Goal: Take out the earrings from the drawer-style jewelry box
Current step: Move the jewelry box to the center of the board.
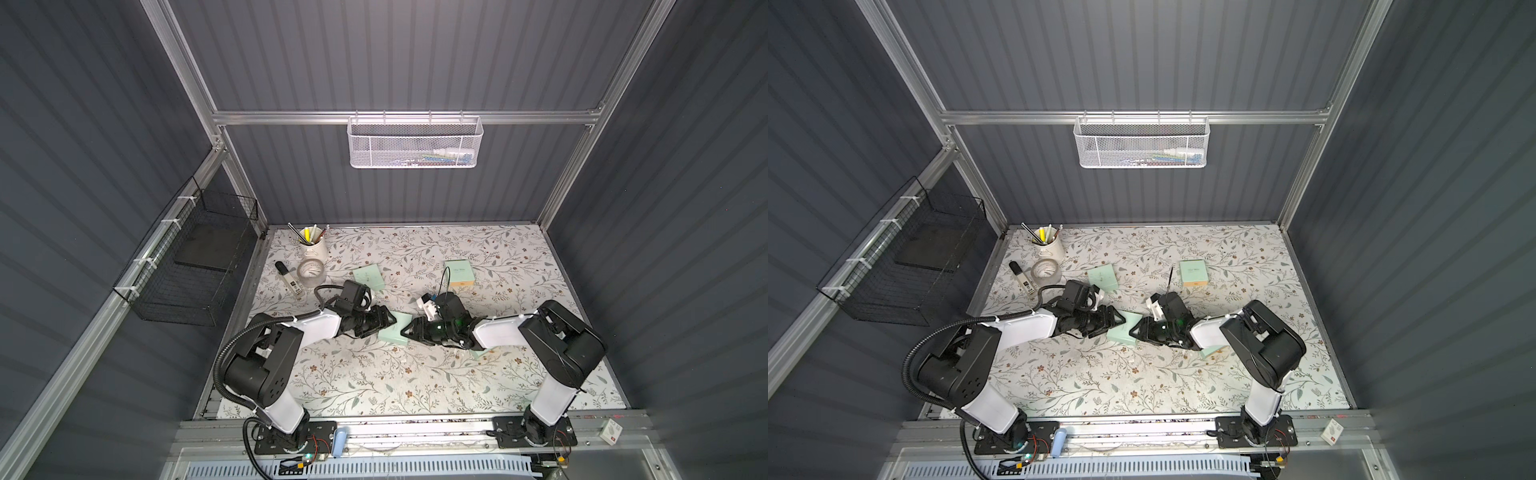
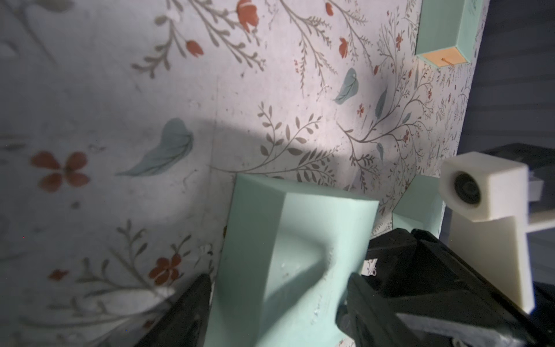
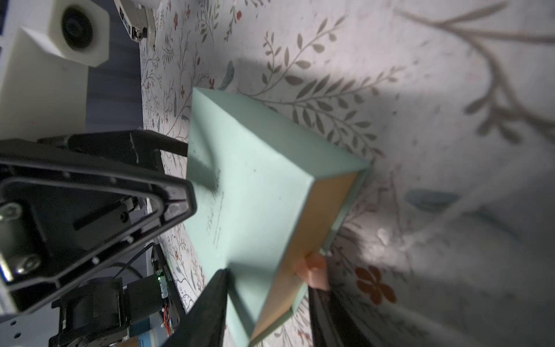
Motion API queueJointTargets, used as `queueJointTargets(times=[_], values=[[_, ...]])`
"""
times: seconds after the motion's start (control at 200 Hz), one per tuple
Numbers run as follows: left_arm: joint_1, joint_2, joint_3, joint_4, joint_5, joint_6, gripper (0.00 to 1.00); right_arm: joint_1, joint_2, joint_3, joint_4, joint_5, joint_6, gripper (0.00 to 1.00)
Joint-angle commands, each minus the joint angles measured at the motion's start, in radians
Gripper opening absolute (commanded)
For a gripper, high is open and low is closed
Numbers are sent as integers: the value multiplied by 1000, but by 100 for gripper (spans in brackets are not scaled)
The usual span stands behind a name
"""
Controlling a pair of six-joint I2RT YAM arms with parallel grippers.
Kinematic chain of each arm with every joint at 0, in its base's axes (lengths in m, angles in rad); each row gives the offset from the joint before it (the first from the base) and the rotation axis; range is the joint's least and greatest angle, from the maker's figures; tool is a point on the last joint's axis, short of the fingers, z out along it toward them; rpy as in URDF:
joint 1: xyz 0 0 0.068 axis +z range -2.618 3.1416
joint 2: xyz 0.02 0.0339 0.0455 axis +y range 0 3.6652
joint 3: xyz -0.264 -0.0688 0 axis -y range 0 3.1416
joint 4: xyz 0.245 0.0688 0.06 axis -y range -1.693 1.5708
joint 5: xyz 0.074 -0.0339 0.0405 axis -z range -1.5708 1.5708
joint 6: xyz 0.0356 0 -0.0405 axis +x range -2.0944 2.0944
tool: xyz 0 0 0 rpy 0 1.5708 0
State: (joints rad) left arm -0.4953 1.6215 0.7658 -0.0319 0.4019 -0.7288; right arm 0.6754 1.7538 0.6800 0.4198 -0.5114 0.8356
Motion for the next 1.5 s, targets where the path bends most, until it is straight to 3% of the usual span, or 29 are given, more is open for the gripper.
queueJointTargets(times=[0.0, 0.18, 0.33, 0.37, 0.65, 0.79, 1.011, 1.201, 1.361, 1.496], values=[[-2, -65, -23, -160, -169, -46, 74, 3, -56, -39, -30, 76, 3, 49], [1, -233, -3, -214, -235, -18, 78, -19, -164, -76, -72, 72, -6, 50], [1, -303, 13, -134, -82, 56, 99, -43, -173, -60, -104, 47, -13, 46], [1, -307, 15, -115, -28, 67, 100, -46, -162, -46, -100, 34, -13, 46], [1, -426, -48, -85, -117, 51, 100, -46, -12, 78, -51, -17, -1, 52], [1, -408, -28, -159, -131, 78, 100, -38, 49, 125, -23, -46, 9, 52], [0, -372, -33, -135, -99, 89, 100, -15, 102, 191, -22, -54, 11, 53], [0, -340, -25, -107, -79, 92, 99, -16, 36, 152, -46, -4, -12, 53], [0, -299, -35, -26, 19, 70, 98, -57, -97, 59, -68, 27, -20, 54], [-2, -247, -42, 42, 74, 46, 82, -95, -118, 21, -77, 5, -30, 51]])
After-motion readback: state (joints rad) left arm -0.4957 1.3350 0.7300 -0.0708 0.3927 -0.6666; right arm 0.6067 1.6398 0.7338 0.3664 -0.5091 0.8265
